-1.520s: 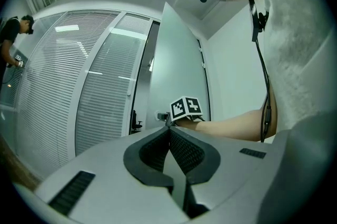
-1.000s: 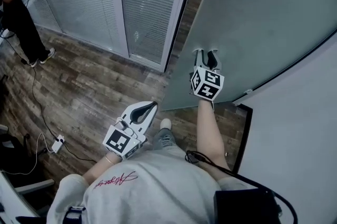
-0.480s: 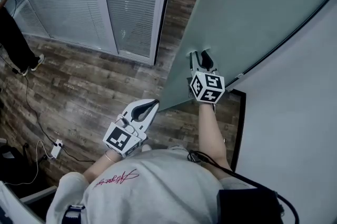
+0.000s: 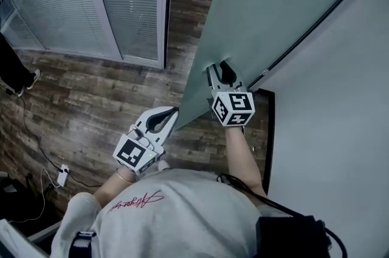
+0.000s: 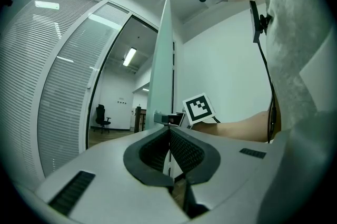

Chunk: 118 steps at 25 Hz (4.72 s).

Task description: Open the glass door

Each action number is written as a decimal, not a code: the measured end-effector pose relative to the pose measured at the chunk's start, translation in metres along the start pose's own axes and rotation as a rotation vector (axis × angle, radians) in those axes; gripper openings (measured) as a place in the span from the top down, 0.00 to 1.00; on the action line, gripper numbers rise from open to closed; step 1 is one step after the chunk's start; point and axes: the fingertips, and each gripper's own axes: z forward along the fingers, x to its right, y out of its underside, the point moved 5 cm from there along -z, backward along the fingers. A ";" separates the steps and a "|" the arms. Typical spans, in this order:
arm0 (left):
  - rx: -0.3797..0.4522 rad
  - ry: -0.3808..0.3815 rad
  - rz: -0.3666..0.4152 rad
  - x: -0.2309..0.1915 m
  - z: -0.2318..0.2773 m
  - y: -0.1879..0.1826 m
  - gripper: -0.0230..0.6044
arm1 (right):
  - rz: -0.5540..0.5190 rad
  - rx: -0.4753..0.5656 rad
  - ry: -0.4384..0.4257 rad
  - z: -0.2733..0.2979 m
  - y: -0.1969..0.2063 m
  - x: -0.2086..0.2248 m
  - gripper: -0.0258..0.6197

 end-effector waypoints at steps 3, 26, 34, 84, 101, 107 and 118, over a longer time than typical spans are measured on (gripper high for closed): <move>0.004 0.011 -0.001 0.015 0.010 0.001 0.94 | -0.001 0.001 -0.026 -0.022 0.001 0.003 0.76; 0.013 0.105 0.015 0.134 0.059 0.001 0.94 | 0.011 0.009 -0.187 -0.164 0.002 0.040 0.76; -0.007 0.164 0.014 0.184 0.070 0.003 0.94 | 0.005 0.007 -0.185 -0.219 -0.001 0.057 0.76; -0.043 0.791 -0.036 0.443 0.235 0.010 0.94 | 0.038 0.040 -0.375 -0.463 0.002 0.250 0.78; -0.077 1.063 -0.007 0.483 0.276 0.007 0.94 | 0.038 0.019 -0.389 -0.506 0.000 0.296 0.78; -0.063 1.088 -0.036 0.486 0.281 0.005 0.94 | 0.033 0.009 -0.377 -0.521 -0.004 0.316 0.73; -0.108 1.025 -0.013 0.466 0.298 0.007 0.94 | 0.025 -0.026 -0.423 -0.545 -0.015 0.343 0.79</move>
